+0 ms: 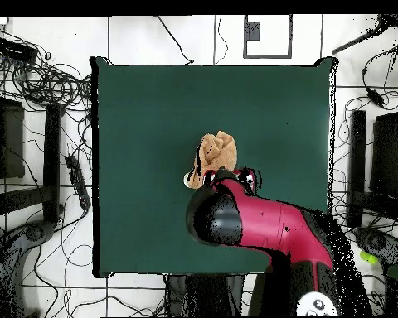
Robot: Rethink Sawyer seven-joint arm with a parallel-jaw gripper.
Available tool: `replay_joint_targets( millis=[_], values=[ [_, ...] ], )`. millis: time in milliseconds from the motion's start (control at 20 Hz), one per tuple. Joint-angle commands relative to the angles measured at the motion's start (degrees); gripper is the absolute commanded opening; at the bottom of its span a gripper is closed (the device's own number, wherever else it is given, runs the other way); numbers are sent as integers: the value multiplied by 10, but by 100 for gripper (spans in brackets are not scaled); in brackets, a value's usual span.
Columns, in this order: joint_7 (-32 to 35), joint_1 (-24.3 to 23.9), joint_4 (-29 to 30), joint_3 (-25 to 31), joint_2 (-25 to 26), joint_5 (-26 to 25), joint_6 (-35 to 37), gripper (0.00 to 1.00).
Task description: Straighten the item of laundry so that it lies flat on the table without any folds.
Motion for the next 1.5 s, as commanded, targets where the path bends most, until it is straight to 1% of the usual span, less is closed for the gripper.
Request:
replay_joint_targets(
  millis=[50,250,550,800,850,1000,1200,1300,1400,1500],
  values=[
    [19,3,-31,69,68,-39,-25,100],
    [28,4,-46,72,91,-39,-19,100],
    [48,12,-57,68,136,-49,-62,100],
    [46,15,-74,75,167,-49,-82,100],
    [47,14,-70,77,169,-49,-88,100],
    [45,-8,-66,108,176,-30,-81,100],
    [42,-33,-55,145,179,-26,-92,100],
    [44,-56,-41,177,180,-18,-93,100],
    [52,-83,-20,210,181,-16,-109,100],
    [58,-101,-10,234,184,-15,-120,100]
  ],
)
